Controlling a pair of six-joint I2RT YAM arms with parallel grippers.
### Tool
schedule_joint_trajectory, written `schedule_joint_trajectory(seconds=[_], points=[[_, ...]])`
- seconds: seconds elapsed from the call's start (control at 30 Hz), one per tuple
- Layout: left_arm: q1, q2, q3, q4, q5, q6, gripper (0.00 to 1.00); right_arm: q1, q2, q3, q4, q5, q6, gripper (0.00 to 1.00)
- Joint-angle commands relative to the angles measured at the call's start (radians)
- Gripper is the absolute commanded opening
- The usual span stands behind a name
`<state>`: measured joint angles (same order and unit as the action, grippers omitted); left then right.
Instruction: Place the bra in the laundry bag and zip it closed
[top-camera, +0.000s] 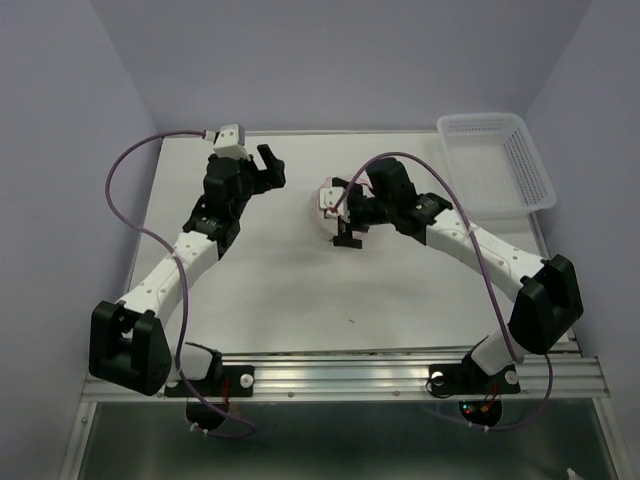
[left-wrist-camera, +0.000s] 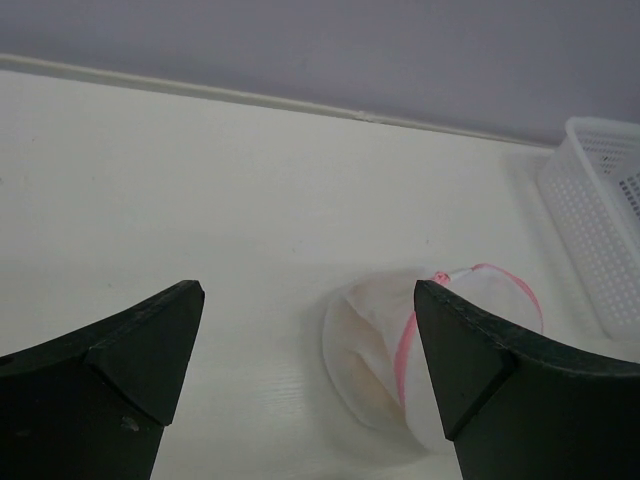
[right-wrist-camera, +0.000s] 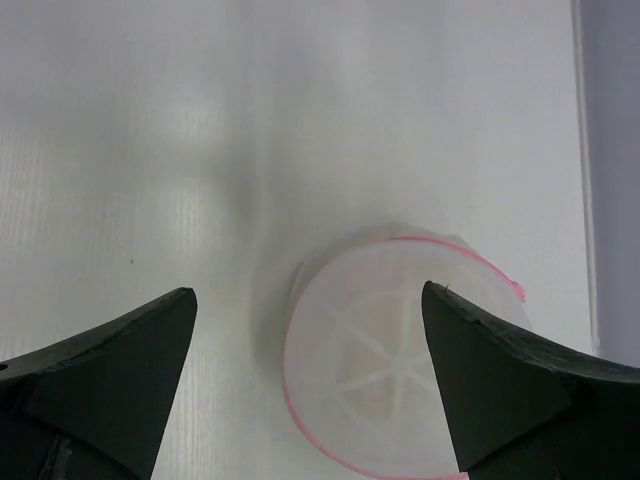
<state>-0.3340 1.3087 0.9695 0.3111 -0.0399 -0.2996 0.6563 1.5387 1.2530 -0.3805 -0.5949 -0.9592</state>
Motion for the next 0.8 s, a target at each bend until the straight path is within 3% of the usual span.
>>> schedule_joint_trajectory(seconds=[0.0, 0.03, 0.07, 0.2, 0.23, 0.33, 0.5, 0.57, 0.77], points=[[0.000, -0.055, 0.006, -0.081, -0.126, -0.070, 0.99, 0.002, 0.020, 0.130, 0.188, 0.225, 0.416, 1.00], [0.000, -0.072, 0.003, -0.093, -0.155, -0.103, 0.99, 0.002, 0.027, 0.141, 0.280, 0.386, 0.489, 1.00], [0.000, -0.089, 0.000, -0.108, -0.217, -0.116, 0.99, -0.021, 0.041, 0.154, 0.305, 0.455, 0.557, 1.00], [0.041, -0.163, 0.006, -0.259, -0.337, -0.216, 0.99, -0.257, 0.040, 0.192, 0.341, 0.489, 0.949, 1.00], [0.041, -0.169, 0.006, -0.280, -0.342, -0.231, 0.99, -0.257, 0.035, 0.181, 0.341, 0.489, 1.012, 1.00], [0.091, -0.183, -0.002, -0.358, -0.405, -0.300, 0.99, -0.362, 0.002, 0.084, 0.348, 0.672, 1.071, 1.00], [0.135, -0.198, 0.011, -0.447, -0.448, -0.340, 0.99, -0.409, -0.064, -0.050, 0.347, 0.880, 1.185, 1.00], [0.136, -0.212, 0.011, -0.446, -0.456, -0.339, 0.99, -0.409, -0.098, -0.101, 0.347, 1.042, 1.208, 1.00], [0.136, -0.282, -0.066, -0.366, -0.434, -0.314, 0.99, -0.409, -0.173, -0.168, 0.370, 0.998, 1.201, 1.00]])
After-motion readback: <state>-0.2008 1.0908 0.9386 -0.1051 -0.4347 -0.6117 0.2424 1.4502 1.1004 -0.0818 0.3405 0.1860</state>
